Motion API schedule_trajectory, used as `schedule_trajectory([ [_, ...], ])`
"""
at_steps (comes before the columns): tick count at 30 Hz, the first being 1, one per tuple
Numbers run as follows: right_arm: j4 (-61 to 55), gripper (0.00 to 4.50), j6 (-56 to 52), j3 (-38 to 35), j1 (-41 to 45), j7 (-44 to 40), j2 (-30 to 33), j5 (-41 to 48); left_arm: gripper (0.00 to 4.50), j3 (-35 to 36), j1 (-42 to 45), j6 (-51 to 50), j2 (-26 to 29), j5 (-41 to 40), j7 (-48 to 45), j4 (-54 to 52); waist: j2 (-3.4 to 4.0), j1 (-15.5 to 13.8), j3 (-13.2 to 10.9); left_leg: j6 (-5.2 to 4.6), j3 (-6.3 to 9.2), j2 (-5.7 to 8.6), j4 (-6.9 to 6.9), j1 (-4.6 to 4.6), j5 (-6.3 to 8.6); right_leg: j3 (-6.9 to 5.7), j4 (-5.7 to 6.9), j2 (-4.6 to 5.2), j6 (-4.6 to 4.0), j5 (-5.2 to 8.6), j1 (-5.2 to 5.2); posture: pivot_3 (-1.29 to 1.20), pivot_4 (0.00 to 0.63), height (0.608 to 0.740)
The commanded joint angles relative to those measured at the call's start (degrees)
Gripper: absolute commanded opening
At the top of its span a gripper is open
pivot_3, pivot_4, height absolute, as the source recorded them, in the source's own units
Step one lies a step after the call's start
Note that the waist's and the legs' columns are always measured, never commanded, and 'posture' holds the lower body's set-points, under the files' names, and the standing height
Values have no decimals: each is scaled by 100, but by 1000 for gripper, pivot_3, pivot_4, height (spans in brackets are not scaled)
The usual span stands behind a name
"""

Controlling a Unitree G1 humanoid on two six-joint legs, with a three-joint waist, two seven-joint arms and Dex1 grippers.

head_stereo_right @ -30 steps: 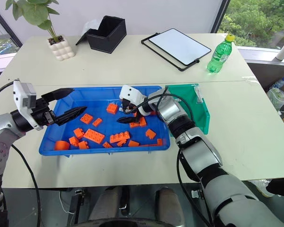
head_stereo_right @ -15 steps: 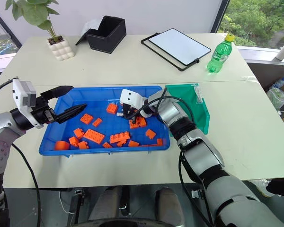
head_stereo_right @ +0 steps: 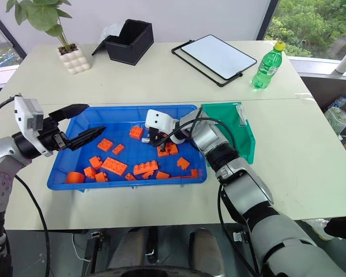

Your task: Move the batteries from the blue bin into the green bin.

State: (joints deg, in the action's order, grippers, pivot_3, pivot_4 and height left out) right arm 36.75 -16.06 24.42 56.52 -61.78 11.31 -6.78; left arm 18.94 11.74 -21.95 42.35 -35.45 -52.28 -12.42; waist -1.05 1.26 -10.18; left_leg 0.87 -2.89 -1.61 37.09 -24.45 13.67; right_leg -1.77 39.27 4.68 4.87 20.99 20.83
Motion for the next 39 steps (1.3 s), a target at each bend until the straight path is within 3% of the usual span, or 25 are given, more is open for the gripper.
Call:
schedule_trajectory([
  [1,-232,132,-44,7,38,7,-48,-29,4500,64,72,114,22,7,0,-55,0,0,0,0,0,0,0,0,0,0,0,0,0,0,0,0,150,740],
  [16,-1364,132,-1174,-846,512,231,298,513,4500,-315,383,76,59,25,-576,264,0,-22,0,-4,0,1,1,-1,2,0,0,1,0,0,0,0,150,740],
  [27,-2939,132,-2665,-1852,151,520,1819,953,4500,-1032,1216,363,-318,274,-1052,1103,0,-35,-1,-13,-2,3,0,-4,7,0,-1,0,0,0,2,0,150,740],
  [39,-4677,132,-4204,-2810,-1343,1008,3159,1648,4500,-1431,2137,828,-737,617,-1541,2180,0,-41,-1,-25,-5,3,2,-4,14,0,-3,-1,0,0,-1,0,150,740],
])
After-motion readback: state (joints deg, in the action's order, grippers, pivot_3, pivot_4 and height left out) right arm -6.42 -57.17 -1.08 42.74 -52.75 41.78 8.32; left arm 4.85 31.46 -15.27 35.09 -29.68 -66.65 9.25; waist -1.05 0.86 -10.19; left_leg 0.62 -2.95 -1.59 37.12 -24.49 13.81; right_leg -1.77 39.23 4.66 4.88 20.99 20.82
